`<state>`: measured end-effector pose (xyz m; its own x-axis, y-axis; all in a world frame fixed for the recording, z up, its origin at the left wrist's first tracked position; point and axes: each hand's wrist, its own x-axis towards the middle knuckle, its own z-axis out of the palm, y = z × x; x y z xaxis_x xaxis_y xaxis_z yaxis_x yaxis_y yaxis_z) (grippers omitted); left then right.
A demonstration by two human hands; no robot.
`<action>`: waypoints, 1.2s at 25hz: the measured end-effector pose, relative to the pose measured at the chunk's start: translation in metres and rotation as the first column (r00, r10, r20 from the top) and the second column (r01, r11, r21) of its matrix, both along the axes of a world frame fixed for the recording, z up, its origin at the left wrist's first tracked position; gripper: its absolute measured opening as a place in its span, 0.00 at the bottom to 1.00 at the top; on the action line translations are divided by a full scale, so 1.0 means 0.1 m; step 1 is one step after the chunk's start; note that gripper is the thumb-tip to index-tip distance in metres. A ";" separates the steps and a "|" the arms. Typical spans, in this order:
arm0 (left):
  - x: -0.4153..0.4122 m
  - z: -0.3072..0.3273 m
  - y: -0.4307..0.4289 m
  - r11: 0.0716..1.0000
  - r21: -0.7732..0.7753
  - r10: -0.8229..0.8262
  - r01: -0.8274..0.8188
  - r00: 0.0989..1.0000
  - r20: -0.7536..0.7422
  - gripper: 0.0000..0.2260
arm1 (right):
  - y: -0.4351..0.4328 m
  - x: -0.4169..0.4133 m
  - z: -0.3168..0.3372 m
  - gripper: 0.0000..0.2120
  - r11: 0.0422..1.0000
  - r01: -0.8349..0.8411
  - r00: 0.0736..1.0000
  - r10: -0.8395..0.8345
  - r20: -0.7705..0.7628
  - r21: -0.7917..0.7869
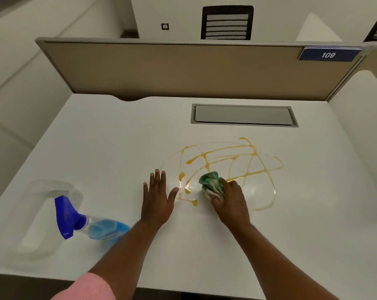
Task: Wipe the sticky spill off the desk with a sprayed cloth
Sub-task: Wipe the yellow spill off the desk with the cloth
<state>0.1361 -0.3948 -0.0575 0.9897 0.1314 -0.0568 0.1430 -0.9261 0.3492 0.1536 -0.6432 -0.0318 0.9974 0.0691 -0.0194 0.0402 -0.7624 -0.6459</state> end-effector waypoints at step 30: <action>-0.49 -0.47 -0.04 0.973 0.224 0.070 -0.051 0.994 -0.078 0.29 | 1.00 0.02 -0.47 0.21 0.898 -0.431 0.889 0.440 0.126 -0.095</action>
<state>0.0871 -0.3993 -0.1040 0.9723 0.2097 -0.1029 0.2215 -0.9676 0.1209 0.1561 -0.5433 -0.0790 0.8601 0.5002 0.0998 0.4641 -0.6863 -0.5601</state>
